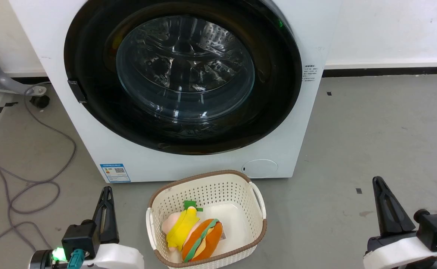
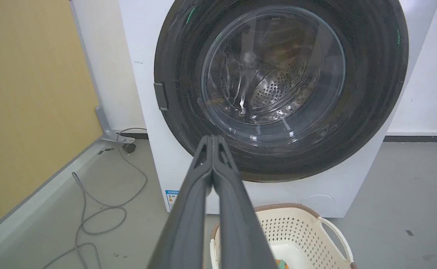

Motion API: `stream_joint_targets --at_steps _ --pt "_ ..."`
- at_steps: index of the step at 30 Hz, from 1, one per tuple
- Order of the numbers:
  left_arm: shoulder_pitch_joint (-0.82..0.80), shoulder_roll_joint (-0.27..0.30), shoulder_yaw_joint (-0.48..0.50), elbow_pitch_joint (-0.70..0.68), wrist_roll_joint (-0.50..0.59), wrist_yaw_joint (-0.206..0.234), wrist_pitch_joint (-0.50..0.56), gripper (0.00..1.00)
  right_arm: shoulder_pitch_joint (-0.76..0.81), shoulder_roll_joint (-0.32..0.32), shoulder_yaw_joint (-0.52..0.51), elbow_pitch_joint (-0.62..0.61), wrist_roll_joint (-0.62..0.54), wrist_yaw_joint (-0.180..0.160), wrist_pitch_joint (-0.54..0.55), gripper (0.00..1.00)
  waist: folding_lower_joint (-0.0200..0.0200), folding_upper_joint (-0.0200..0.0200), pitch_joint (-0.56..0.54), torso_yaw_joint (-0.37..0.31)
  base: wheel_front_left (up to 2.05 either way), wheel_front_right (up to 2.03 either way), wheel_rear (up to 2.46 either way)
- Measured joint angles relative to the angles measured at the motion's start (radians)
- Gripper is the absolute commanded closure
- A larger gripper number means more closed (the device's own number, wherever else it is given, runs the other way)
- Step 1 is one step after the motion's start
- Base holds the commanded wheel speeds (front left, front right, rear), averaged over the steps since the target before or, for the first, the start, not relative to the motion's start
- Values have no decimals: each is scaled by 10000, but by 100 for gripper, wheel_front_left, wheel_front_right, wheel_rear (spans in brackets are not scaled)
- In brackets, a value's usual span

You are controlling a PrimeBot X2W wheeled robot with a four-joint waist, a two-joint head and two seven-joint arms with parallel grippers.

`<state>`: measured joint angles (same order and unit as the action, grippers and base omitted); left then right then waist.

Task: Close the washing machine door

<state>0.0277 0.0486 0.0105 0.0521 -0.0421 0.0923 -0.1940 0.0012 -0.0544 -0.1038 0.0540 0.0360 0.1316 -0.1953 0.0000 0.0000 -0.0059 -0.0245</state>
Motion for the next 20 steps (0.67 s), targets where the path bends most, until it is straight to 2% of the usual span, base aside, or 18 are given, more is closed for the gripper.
stream_joint_targets --at_steps 20 --pt "-22 0 -15 -117 56 -165 383 100 0 0 199 -82 -33 0 380 100 0 1 12 52 0 0 0"
